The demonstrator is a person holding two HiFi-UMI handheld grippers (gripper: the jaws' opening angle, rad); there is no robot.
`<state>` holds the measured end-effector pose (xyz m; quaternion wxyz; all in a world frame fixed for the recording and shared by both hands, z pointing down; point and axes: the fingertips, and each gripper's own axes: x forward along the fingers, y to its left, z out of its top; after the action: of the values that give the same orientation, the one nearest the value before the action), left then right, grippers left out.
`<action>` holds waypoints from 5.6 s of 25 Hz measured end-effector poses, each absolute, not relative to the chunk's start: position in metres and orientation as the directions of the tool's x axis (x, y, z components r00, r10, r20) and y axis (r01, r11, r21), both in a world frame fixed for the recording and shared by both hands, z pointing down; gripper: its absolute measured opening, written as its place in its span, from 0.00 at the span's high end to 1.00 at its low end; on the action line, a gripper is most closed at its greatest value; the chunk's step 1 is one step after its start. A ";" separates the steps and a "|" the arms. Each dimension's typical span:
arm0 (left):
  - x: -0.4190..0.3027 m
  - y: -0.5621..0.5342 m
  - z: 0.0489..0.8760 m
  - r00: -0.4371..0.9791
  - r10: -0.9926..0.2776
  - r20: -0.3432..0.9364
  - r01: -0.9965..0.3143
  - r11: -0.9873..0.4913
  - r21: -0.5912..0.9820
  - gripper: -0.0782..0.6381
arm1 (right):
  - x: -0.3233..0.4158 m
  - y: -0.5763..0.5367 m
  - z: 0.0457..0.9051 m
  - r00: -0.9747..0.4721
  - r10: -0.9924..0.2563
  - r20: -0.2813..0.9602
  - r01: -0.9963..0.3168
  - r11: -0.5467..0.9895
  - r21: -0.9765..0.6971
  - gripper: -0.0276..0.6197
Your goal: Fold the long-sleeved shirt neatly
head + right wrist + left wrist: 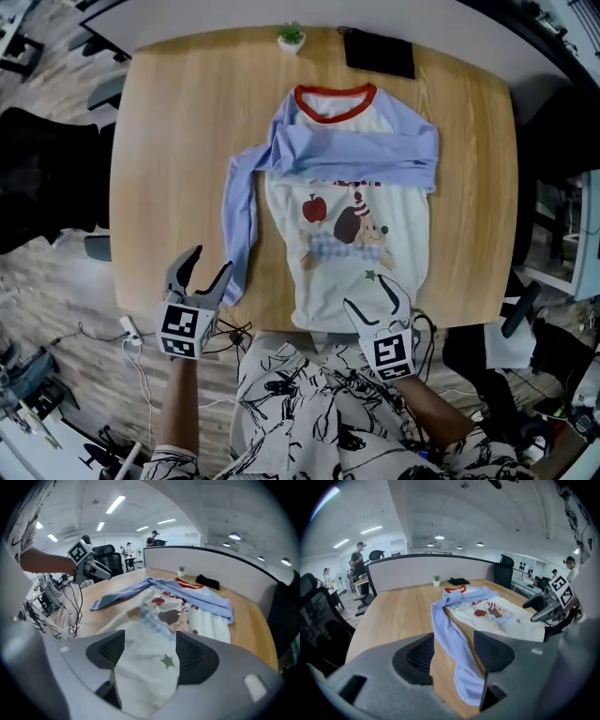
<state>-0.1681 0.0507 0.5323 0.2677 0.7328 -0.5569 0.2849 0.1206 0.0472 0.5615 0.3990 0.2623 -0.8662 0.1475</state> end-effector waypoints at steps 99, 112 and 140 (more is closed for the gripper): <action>0.216 -0.290 0.525 0.452 -0.657 0.603 -0.769 -0.629 -0.109 0.49 | 0.271 0.003 0.579 -0.683 -0.173 0.709 -0.514 0.804 -0.299 0.42; 0.084 -0.105 0.431 0.291 -0.804 0.518 -0.909 -0.401 -0.111 0.46 | 0.293 0.022 0.581 -0.680 -0.165 0.714 -0.522 0.793 -0.314 0.41; 0.024 0.169 0.541 0.282 -0.665 0.692 -0.929 -0.369 0.024 0.49 | 0.305 0.078 0.612 -0.540 -0.314 0.781 -0.641 0.755 -0.139 0.45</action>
<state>0.0236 0.1692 0.5408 0.2186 0.7701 -0.5173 0.3025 0.3052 0.0775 0.6118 0.3894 0.2803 -0.8519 0.2098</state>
